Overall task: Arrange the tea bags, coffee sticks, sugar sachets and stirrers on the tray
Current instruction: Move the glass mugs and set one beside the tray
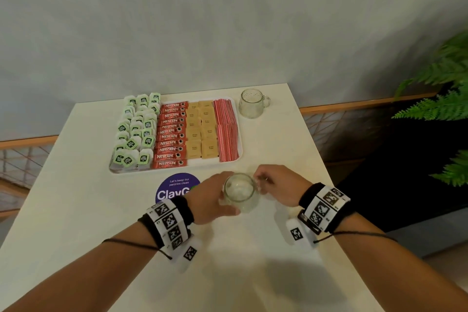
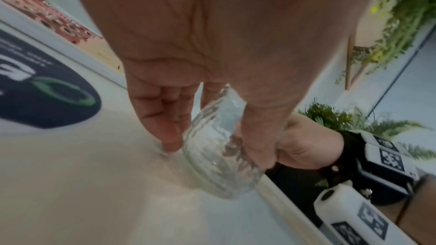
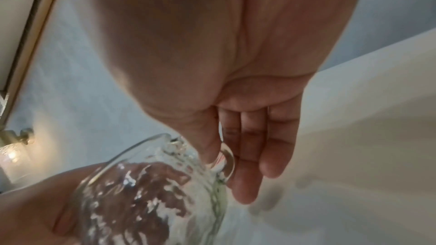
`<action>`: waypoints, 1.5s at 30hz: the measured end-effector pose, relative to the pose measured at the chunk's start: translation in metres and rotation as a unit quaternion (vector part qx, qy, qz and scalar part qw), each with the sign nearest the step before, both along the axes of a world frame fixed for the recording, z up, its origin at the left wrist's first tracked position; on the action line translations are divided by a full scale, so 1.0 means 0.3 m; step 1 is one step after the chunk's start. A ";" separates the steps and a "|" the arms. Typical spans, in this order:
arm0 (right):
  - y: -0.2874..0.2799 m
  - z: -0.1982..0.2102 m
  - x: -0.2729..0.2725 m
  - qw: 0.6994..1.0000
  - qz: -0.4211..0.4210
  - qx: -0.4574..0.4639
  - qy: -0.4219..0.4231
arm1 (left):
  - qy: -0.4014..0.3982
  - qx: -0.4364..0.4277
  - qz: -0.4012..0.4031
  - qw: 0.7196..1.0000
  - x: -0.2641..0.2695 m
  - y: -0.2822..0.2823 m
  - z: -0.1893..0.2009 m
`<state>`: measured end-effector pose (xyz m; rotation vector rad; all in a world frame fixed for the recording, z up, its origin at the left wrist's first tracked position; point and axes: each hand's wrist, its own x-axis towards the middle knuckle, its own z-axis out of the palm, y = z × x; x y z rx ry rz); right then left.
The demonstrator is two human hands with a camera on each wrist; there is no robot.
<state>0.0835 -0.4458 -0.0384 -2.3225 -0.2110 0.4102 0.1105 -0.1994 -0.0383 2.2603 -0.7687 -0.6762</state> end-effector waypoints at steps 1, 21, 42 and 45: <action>-0.008 0.012 0.023 1.000 -0.022 0.008 -0.003 | 0.000 -0.015 0.018 1.000 0.014 -0.013 0.017; -0.106 -0.046 0.357 0.915 -0.347 0.202 0.035 | -0.081 -0.014 0.079 0.993 0.438 -0.330 -0.048; -0.055 -0.059 0.286 0.927 -0.308 0.211 -0.026 | -0.067 -0.093 0.191 0.975 0.443 -0.330 -0.073; -0.055 -0.051 0.309 0.929 -0.308 0.205 -0.025 | -0.067 -0.089 0.198 0.974 0.464 -0.334 -0.064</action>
